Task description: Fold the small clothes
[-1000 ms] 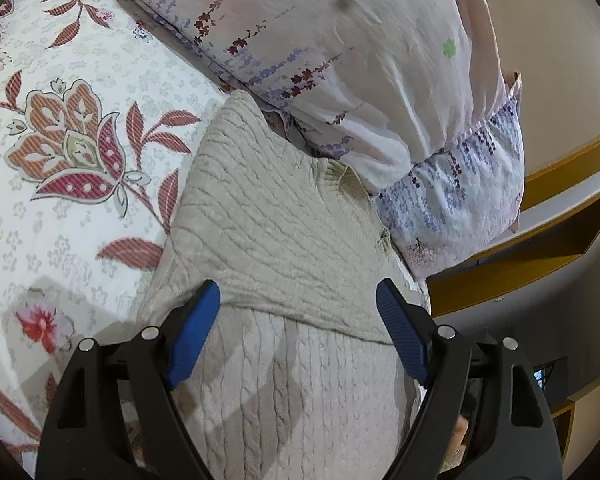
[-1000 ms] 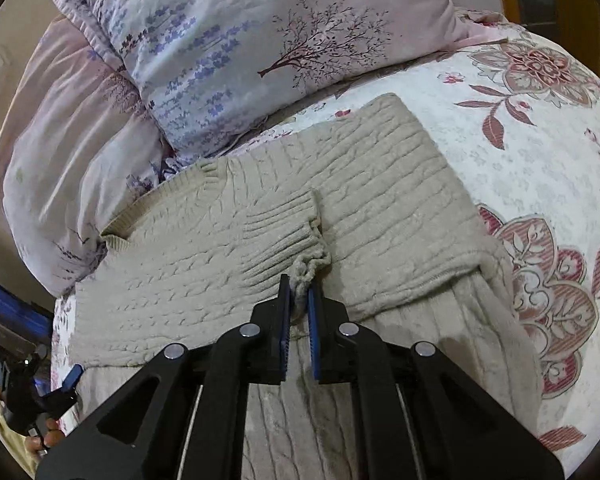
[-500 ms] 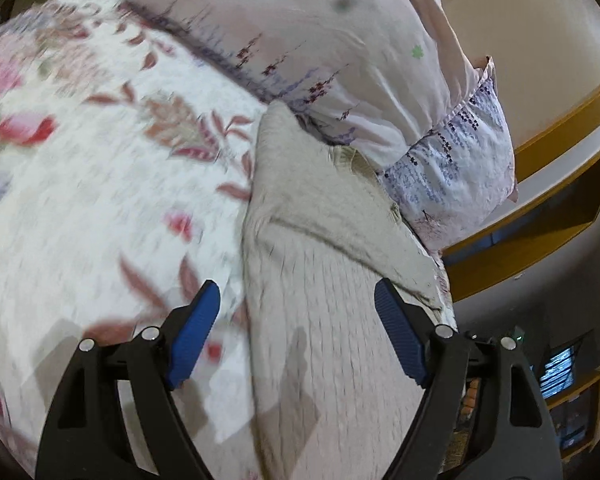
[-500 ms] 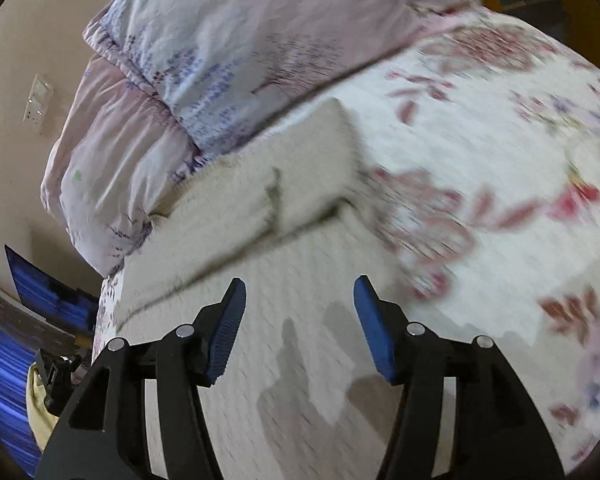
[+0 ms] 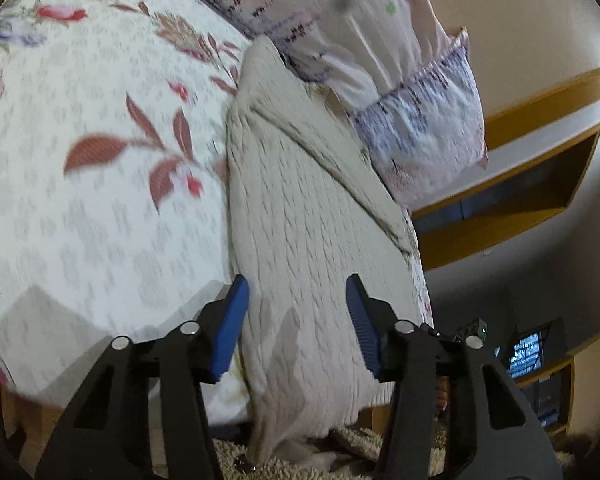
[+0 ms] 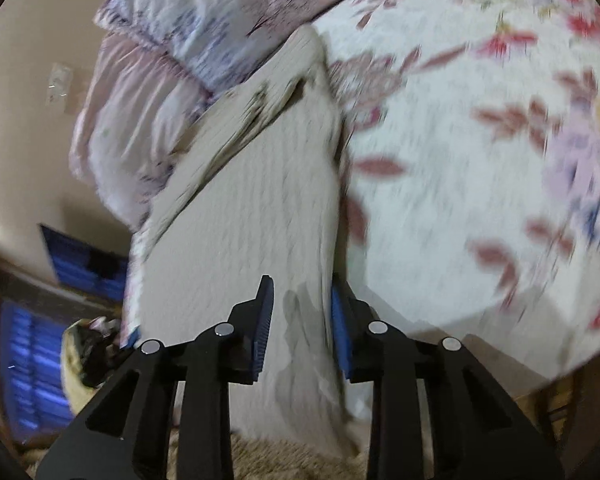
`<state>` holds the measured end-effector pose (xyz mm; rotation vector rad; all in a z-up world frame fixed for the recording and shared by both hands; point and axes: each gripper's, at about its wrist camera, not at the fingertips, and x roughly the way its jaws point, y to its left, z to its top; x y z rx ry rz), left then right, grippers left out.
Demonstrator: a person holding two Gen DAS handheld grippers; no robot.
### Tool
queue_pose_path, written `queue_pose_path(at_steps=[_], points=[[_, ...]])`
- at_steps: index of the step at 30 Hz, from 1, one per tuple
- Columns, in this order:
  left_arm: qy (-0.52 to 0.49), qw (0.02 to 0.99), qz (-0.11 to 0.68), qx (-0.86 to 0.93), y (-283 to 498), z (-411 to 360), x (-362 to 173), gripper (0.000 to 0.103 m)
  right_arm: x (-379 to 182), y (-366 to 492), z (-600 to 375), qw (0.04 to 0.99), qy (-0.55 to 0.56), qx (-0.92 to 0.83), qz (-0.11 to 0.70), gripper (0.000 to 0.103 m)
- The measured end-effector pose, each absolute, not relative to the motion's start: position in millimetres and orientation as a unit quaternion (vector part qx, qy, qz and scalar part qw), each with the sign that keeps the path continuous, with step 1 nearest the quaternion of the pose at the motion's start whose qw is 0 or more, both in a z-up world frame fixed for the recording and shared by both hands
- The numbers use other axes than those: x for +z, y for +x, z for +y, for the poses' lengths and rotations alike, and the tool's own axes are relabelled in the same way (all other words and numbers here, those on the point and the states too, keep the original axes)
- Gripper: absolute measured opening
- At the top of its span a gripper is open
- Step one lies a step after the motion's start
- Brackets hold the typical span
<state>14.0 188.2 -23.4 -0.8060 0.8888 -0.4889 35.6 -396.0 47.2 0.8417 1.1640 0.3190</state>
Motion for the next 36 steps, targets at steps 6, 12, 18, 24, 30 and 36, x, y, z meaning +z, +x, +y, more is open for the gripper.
queue_pose_path(at_steps=[6,12,18,24,30,36], points=[[-0.378,0.777,0.432,-0.256,-3,174,-29,0.041,53,16,-379,0.729,0.387,0.189,0.532,0.028],[-0.370,0.767,0.459,-0.254,-15,171,-33,0.030,59,15,-361,0.728,0.357,0.209,0.547,0.028],[-0.311,0.784,0.487,-0.226,-27,193,-16,0.057,60,15,-358,0.725,0.352,0.210,0.553,0.028],[-0.293,0.748,0.533,-0.264,-28,178,-33,0.062,60,17,-355,0.724,0.349,0.214,0.555,0.029],[-0.338,0.710,0.543,-0.294,-21,168,-54,0.035,61,17,-352,0.723,0.336,0.225,0.560,0.029],[-0.327,0.713,0.537,-0.312,-24,162,-45,0.007,72,20,-347,0.745,0.312,0.226,0.545,0.009]])
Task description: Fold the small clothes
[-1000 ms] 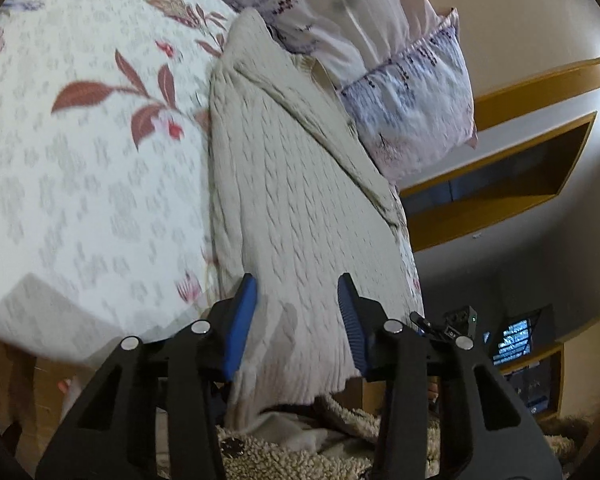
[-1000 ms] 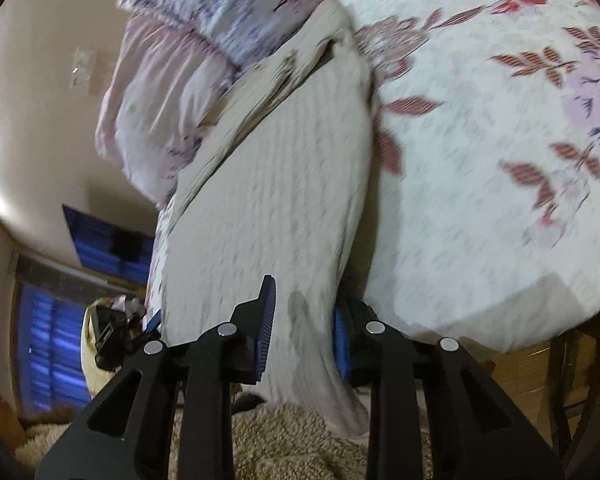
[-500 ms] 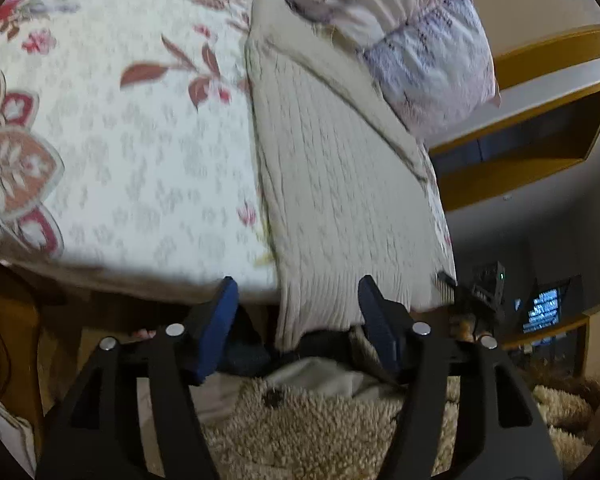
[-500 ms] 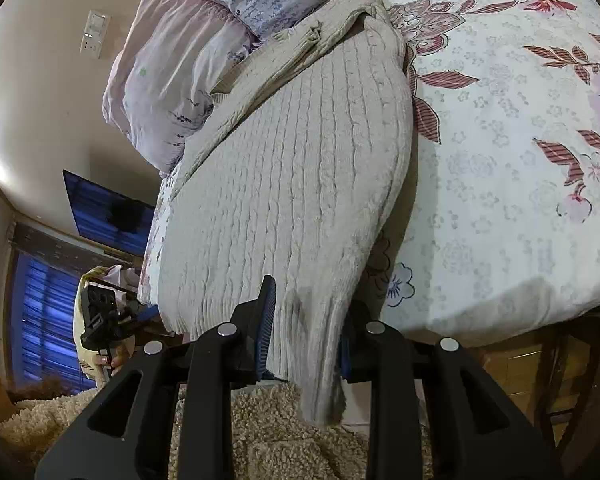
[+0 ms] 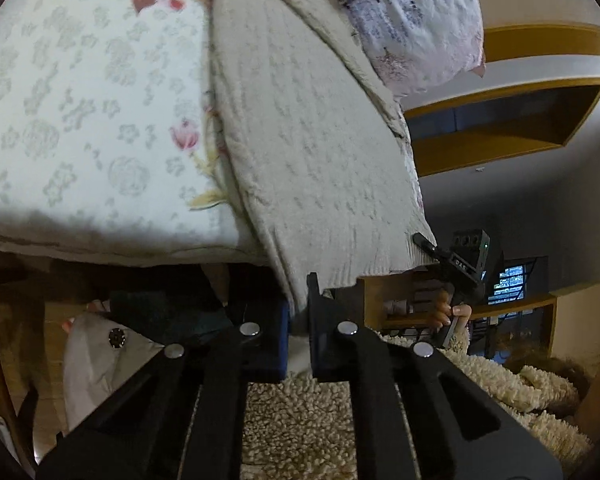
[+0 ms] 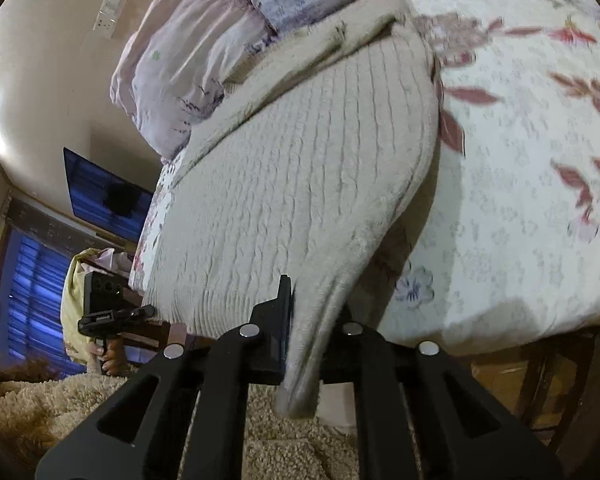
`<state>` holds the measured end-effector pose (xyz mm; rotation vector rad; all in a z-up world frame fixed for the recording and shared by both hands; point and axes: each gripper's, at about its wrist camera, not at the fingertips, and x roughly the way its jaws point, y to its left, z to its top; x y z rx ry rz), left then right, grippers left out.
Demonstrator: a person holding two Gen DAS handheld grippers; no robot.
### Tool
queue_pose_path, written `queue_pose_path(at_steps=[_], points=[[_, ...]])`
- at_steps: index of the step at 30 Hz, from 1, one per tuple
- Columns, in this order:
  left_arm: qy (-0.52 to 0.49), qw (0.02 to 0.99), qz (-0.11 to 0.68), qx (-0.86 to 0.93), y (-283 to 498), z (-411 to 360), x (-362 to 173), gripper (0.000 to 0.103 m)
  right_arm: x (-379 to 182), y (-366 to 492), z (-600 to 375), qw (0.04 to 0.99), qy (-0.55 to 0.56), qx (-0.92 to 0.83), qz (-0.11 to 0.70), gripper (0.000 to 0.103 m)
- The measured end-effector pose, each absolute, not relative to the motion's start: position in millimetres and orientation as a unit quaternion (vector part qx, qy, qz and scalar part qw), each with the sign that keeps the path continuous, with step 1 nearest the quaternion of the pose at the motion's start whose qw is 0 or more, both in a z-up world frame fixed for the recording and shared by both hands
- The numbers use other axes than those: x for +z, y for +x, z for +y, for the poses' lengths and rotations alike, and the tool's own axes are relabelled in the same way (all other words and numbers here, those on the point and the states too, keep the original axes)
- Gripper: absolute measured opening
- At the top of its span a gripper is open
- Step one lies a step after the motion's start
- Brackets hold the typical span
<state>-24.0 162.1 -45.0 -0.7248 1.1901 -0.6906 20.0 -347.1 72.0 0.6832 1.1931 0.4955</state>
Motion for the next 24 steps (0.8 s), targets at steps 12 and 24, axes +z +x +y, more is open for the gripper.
queue_pose_path(at_steps=[12,24], points=[[-0.295,0.847,0.379,-0.229,11,198,40,0.006,140,46,-349,0.871,0.236,0.154,0.403,0.008],[-0.246,0.904,0.303,-0.175,115,191,104,0.006,180,121,-326,0.932,0.129,0.094,0.324,0.008]])
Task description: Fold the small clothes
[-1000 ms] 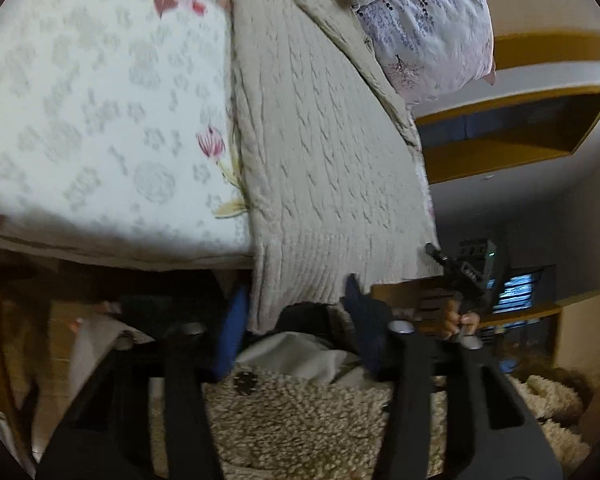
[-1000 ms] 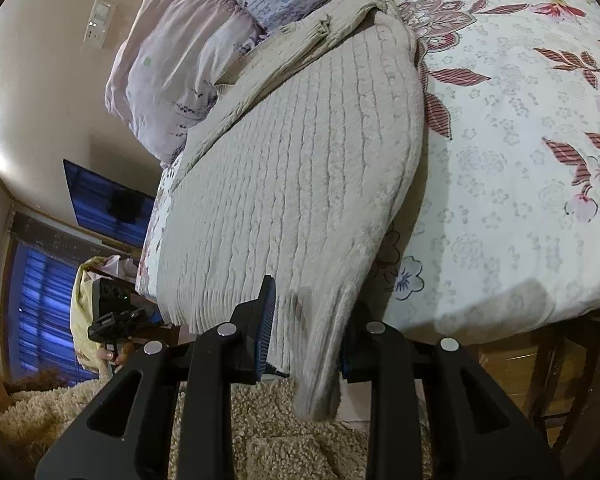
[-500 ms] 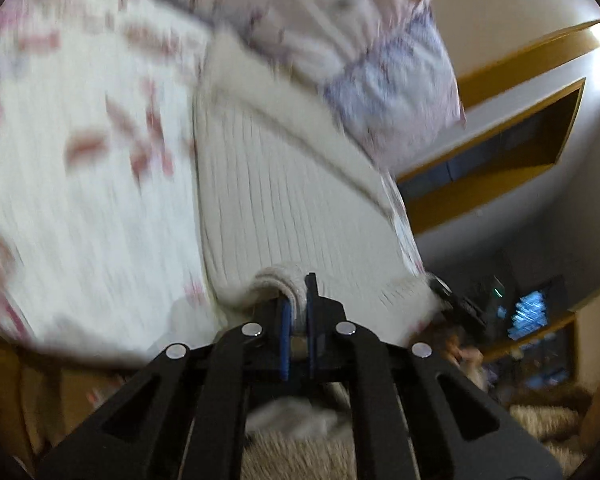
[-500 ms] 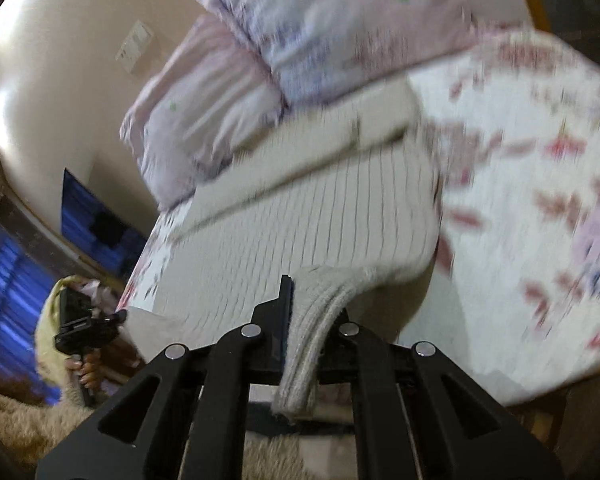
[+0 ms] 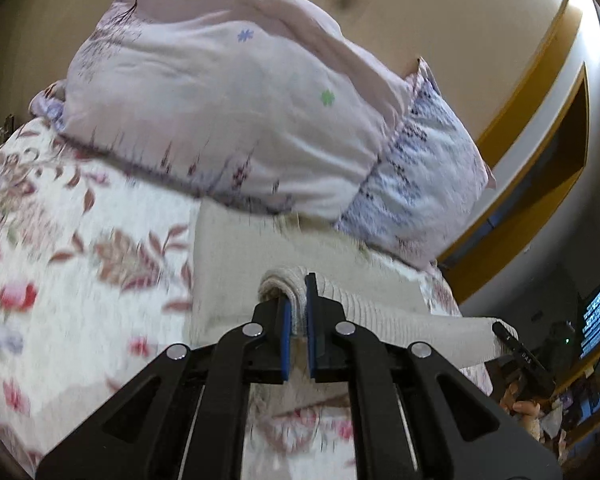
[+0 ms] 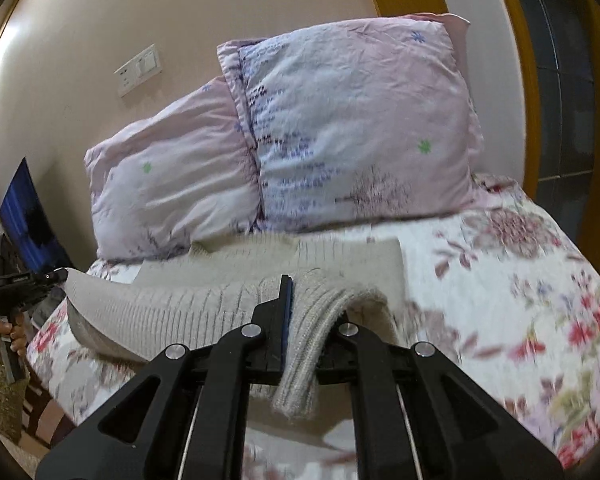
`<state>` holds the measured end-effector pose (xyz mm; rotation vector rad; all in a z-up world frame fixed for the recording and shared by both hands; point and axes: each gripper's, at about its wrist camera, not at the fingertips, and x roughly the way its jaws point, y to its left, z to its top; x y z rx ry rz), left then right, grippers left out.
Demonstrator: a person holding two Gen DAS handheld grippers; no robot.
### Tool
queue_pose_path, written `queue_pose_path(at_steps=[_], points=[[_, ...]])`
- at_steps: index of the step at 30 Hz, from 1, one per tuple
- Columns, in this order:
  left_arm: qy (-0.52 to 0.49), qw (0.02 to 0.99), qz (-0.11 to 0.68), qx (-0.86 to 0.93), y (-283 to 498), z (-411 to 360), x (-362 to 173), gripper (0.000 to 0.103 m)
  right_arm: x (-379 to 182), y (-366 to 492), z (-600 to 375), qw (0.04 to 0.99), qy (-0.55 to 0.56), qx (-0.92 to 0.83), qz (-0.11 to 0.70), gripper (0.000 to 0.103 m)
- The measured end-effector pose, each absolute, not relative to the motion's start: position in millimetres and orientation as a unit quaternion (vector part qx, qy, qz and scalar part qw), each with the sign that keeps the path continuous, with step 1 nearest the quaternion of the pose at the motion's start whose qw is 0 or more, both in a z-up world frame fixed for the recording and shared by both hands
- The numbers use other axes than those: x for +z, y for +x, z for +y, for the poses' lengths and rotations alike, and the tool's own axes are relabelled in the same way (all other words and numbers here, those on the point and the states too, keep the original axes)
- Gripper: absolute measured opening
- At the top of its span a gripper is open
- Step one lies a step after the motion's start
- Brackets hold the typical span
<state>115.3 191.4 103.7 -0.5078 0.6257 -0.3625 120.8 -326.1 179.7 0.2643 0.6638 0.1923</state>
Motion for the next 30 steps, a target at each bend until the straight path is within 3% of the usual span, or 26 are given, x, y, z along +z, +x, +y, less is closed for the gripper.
queue_pose_path(at_steps=[9,22,23,25,26,27,30], points=[[-0.238,0.912,0.297,-0.155,207,186,115,0.006,160,203,-327,0.924,0.171,0.075,0.334,0.008],[-0.268,0.871,0.388,-0.138,283,178,35,0.007,44,279,-357,0.816,0.332,0.039,0.472,0.010],[-0.276,0.866,0.392,-0.142,288,177,32,0.007,40,283,-360,0.805,0.354,0.039,0.474,0.014],[-0.286,0.862,0.393,-0.143,294,177,31,0.014,38,289,-365,0.794,0.383,0.042,0.470,0.037],[-0.290,0.861,0.392,-0.144,295,177,32,0.019,40,291,-368,0.791,0.398,0.045,0.462,0.057],[-0.300,0.859,0.387,-0.148,296,178,33,0.028,46,292,-370,0.795,0.411,0.047,0.443,0.071],[-0.316,0.859,0.372,-0.154,291,181,41,0.044,66,289,-373,0.817,0.396,0.044,0.416,0.075]])
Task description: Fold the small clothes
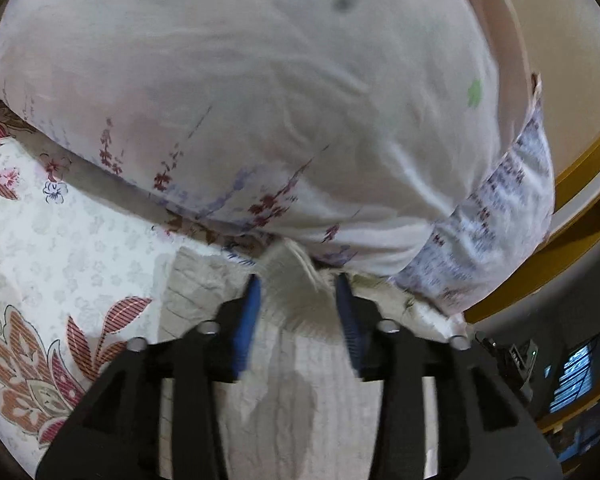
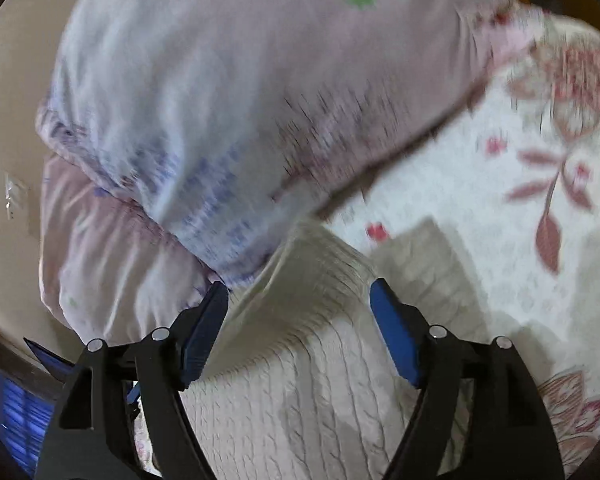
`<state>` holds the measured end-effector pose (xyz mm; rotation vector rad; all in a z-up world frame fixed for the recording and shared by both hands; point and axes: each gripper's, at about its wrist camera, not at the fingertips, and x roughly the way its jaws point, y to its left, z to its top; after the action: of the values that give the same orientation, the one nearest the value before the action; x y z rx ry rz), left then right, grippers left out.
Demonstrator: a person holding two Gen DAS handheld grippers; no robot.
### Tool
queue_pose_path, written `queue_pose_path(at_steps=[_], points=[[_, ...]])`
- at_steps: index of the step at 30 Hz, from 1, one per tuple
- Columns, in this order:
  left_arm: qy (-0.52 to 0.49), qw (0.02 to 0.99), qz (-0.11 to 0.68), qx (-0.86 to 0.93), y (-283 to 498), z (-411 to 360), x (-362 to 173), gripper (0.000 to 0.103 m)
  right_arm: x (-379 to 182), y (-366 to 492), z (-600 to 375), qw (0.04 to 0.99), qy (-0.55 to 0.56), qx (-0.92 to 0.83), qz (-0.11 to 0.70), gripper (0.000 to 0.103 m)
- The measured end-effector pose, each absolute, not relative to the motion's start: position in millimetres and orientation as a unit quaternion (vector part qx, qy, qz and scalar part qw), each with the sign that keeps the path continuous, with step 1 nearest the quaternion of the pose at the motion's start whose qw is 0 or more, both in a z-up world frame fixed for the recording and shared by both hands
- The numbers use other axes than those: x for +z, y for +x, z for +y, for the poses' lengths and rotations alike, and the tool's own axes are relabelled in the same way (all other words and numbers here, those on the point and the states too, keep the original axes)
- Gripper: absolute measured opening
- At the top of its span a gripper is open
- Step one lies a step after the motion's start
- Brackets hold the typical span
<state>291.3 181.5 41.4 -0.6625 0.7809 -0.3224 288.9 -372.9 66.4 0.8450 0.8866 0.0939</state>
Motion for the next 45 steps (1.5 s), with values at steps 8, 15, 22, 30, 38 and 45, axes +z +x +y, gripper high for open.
queue_pose_path(at_steps=[8,15,22,30,38,45], points=[[-0.269,0.880,0.367,-0.137,251,192,53,0.045,86,253,-385,0.858,0.294,0.012,0.421,0.060],[-0.233,0.880,0.396,-0.124,229,187,37,0.044,70,231,-384,0.855,0.230,0.014,0.464,0.046],[-0.216,0.871,0.425,-0.118,223,179,16,0.015,55,220,-370,0.850,0.167,0.004,0.499,0.017],[-0.200,0.873,0.425,-0.130,215,178,19,0.005,79,208,-371,0.861,0.181,0.006,0.476,0.010],[-0.184,0.873,0.434,-0.125,211,183,13,0.005,64,195,-372,0.847,0.168,-0.025,0.503,0.010],[-0.188,0.874,0.431,-0.119,212,180,13,0.017,76,199,-353,0.860,0.111,-0.049,0.496,0.025]])
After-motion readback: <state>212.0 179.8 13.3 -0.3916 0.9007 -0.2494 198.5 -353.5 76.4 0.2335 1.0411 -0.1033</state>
